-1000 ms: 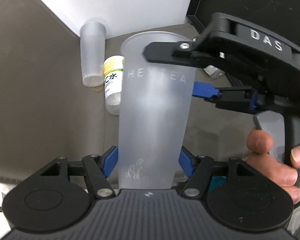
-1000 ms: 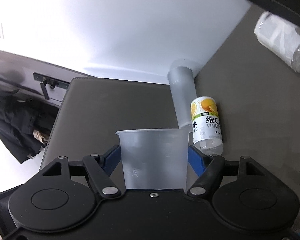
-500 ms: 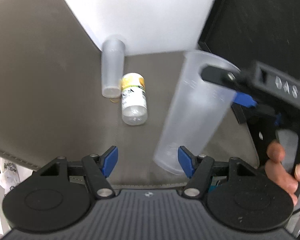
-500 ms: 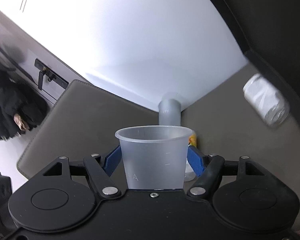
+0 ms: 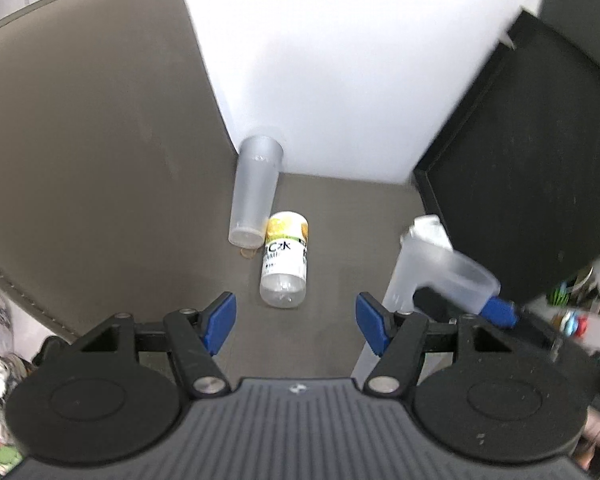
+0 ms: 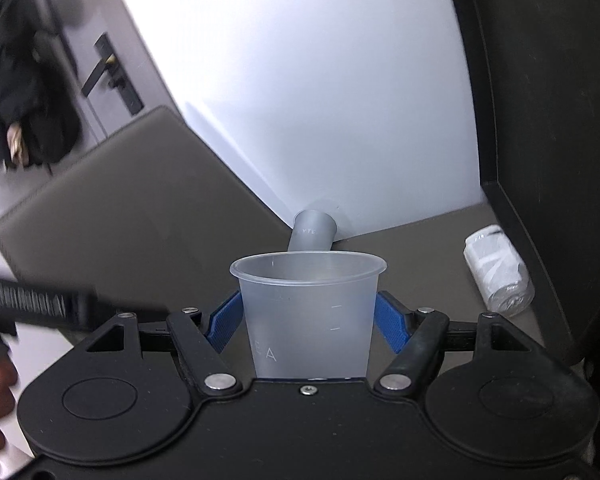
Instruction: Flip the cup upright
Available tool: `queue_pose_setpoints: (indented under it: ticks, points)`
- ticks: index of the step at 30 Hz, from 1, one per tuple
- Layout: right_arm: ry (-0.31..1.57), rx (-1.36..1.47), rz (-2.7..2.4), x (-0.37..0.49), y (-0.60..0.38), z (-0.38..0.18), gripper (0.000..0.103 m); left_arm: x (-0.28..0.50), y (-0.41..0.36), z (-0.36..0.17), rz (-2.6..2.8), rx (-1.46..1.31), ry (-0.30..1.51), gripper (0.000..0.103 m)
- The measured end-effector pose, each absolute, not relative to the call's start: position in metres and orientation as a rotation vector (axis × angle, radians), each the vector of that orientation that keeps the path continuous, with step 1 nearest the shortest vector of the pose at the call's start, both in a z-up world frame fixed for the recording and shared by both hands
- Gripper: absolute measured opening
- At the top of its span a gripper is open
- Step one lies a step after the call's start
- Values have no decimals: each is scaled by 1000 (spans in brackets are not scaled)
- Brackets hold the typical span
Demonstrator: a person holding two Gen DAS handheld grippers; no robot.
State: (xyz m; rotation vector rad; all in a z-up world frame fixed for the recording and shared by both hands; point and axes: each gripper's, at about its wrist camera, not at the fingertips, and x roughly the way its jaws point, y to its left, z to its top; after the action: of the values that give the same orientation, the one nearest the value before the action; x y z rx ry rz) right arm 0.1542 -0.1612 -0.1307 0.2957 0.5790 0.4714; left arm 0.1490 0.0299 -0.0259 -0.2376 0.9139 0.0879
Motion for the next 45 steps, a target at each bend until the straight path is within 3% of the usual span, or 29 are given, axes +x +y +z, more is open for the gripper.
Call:
queue_pose_setpoints:
  ticks: [15,34,45]
  points:
    - [523,18,436,131,-130,-138,70,154,26,-37,9,-329,904,65]
    - [579,-34,423,133,-128,-165,73,180,3,-95,-22,-311,1044,65]
    - [657,-77,434,134,-125,-160,72,188,7,-100,-7,-319,1063,65]
